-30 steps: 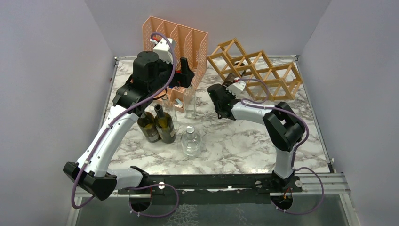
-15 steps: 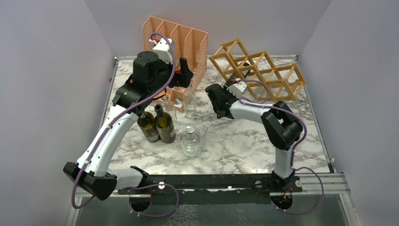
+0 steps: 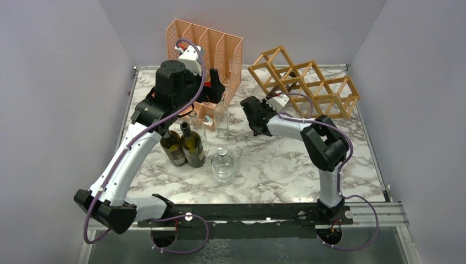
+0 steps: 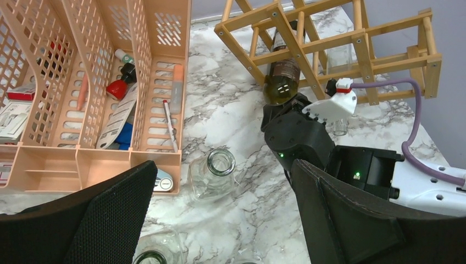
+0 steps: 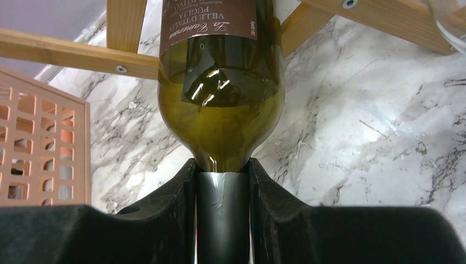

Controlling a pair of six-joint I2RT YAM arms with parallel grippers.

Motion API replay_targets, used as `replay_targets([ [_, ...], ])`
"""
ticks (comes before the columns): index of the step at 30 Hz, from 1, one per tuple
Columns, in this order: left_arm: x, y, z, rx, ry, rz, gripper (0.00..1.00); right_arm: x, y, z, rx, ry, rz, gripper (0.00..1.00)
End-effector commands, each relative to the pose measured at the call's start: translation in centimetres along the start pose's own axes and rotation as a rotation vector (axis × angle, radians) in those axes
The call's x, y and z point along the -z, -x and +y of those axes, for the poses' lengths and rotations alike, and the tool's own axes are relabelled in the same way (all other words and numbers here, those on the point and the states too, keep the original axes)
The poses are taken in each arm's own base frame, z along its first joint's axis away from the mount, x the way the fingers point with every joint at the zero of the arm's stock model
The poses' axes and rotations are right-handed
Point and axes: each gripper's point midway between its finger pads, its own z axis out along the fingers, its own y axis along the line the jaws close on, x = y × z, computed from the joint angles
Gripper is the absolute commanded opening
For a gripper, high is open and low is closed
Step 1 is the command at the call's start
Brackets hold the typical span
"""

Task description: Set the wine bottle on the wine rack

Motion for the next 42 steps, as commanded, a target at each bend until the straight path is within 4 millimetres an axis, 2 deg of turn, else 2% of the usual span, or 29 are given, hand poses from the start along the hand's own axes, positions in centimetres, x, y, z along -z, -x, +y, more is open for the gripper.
replay_targets([
  [1,1.1,1.7,0.4,-0.009,0.021,-0.047,0.99,-2.4,2.0,-1.6,0.006,-0.065,-0.043,0.02],
  [5,1.1,1.7,0.3,-0.008,0.02,-0.047,0.99,-3.1,3.4,-0.7,0.008,-0.01,-0.038,0.04],
  [8,1.1,1.7,0.3,-0.006,0.019,-0.047,0.99,-3.8,3.7,-0.6,0.02,0.007,-0.023,0.09],
  [14,1.1,1.8,0.3,-0.003,0.018,-0.05,0.99,-4.4,3.4,-0.4,0.023,0.034,0.041,0.39],
  [18,1.1,1.8,0.3,0.0,0.019,-0.05,0.99,-3.9,3.4,-0.2,0.033,0.053,0.072,0.62],
  [23,1.3,1.9,0.4,0.0,0.022,-0.056,0.99,-2.8,3.5,-0.4,0.058,0.082,0.116,0.79],
  [27,1.5,1.9,0.5,-0.001,0.03,-0.061,0.99,-1.6,4.0,-0.8,0.123,0.109,0.161,0.86],
  [35,2.2,1.7,0.8,-0.007,0.043,-0.072,0.99,1.7,6.2,-1.9,0.256,0.213,0.211,0.87],
  [38,2.5,1.6,0.9,-0.007,0.046,-0.08,0.99,3.0,7.8,-1.6,0.343,0.279,0.221,0.85],
  [42,3.0,1.2,1.0,-0.001,0.044,-0.089,0.99,5.0,11.7,0.0,0.431,0.376,0.206,0.81],
])
